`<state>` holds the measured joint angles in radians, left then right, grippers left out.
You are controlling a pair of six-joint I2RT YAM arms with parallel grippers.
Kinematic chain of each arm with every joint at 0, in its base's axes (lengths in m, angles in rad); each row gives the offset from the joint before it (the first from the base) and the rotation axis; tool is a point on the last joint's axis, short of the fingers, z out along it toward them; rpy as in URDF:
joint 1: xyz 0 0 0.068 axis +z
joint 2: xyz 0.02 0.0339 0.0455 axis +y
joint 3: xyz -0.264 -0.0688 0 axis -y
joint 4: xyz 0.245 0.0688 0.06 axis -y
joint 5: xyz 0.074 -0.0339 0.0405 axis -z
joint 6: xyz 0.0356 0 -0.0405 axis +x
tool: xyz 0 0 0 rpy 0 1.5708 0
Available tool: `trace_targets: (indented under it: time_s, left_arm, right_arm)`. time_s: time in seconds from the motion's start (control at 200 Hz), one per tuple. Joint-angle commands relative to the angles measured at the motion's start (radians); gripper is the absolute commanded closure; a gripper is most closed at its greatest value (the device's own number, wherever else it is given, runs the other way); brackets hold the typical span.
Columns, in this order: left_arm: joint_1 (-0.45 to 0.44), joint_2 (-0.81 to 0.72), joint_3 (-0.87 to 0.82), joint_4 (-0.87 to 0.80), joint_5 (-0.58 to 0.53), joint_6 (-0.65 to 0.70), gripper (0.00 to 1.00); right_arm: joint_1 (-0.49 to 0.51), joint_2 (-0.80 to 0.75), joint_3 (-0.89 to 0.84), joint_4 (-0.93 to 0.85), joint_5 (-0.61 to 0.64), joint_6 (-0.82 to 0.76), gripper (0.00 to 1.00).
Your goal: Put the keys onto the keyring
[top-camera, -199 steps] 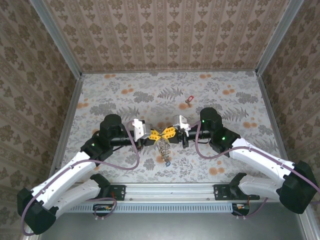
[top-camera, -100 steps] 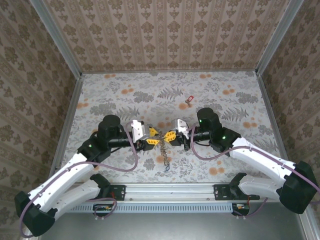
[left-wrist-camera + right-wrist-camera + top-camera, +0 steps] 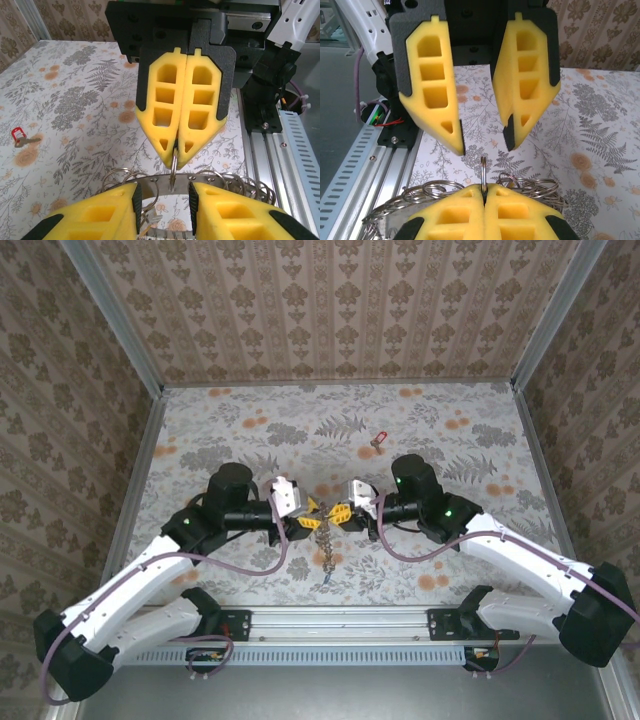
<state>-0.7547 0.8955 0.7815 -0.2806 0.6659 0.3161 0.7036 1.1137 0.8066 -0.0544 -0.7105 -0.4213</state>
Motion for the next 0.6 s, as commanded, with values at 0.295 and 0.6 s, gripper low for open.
trace_targets:
  time_s: [0.295,0.6]
  left_arm:
    - [-0.041,0.075,0.065,-0.03,0.008,0.043,0.97]
    - [-0.044,0.015,0.016,0.06,0.029,0.056,1.0]
  right_arm:
    - [0.017,0.026,0.072,-0.029,0.029,-0.033,1.0]
    - [0.012,-0.039,0.014,0.0,0.054,-0.016,0.75]
